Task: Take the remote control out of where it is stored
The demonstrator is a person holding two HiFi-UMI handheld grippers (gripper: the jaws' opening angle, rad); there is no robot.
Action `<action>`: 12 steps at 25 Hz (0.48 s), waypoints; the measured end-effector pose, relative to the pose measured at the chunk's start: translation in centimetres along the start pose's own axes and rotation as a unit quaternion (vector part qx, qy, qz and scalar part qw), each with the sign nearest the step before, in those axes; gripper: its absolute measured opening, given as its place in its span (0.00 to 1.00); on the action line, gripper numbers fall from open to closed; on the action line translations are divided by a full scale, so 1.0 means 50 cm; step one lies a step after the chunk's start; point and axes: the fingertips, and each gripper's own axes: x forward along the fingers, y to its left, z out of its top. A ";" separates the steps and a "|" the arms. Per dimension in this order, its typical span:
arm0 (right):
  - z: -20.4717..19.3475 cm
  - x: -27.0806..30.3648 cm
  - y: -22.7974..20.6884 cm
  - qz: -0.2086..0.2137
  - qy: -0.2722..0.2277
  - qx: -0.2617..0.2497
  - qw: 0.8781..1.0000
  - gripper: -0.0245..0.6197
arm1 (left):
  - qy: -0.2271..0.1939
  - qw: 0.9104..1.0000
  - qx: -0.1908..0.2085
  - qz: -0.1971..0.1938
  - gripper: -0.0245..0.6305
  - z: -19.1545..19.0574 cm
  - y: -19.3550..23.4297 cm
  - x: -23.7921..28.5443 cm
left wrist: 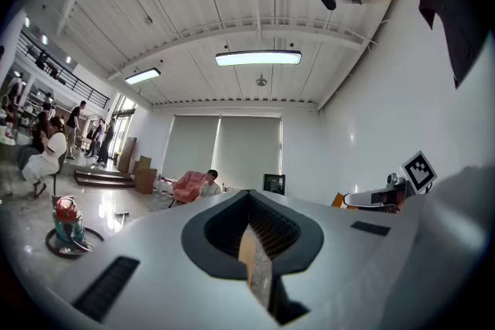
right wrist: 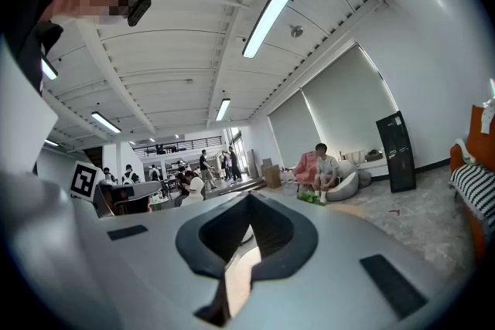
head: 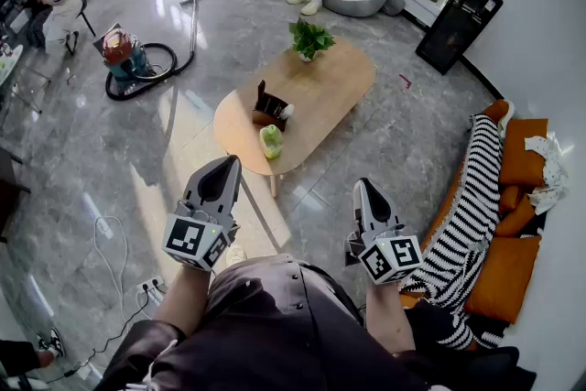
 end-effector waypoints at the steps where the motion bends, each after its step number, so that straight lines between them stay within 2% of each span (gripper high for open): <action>1: 0.004 -0.006 -0.007 -0.002 0.000 0.001 1.000 0.05 | 0.002 1.000 0.000 0.001 0.05 -0.001 -0.007 -0.002; 12: 0.028 -0.111 -0.097 -0.022 -0.007 -0.003 1.000 0.05 | 0.001 1.000 -0.005 0.006 0.05 -0.013 -0.093 0.013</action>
